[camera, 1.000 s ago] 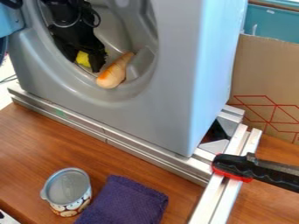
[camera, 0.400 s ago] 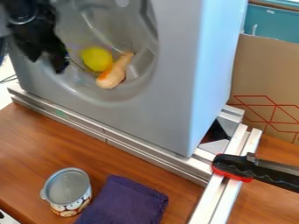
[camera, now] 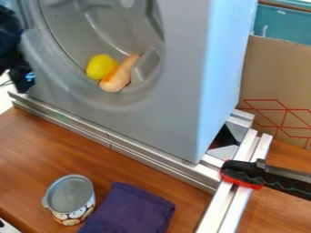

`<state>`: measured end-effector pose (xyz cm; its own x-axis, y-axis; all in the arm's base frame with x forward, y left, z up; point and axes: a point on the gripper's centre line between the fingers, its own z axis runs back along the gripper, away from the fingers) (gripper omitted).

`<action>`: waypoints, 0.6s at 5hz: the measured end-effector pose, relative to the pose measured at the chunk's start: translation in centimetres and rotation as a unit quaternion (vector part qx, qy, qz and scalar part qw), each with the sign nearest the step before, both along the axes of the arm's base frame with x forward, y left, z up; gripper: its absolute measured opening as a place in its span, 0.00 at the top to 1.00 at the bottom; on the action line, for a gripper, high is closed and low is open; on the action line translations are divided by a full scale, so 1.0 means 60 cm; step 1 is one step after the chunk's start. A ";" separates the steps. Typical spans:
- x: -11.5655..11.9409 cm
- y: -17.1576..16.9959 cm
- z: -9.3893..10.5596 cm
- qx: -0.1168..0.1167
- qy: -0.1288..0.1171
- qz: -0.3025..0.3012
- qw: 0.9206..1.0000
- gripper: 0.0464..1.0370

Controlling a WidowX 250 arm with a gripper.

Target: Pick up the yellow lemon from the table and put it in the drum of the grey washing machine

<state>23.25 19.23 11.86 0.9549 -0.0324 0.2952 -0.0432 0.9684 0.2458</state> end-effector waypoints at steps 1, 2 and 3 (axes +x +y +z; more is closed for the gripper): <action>-0.032 -0.019 -0.011 -0.004 0.026 -0.029 0.999 0.03; -0.088 -0.048 -0.037 -0.006 0.080 -0.049 0.996 0.03; -0.121 -0.100 -0.059 -0.031 0.116 -0.066 0.991 0.03</action>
<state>15.98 13.23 8.34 0.9861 -0.1493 0.0731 0.1348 0.9755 0.1737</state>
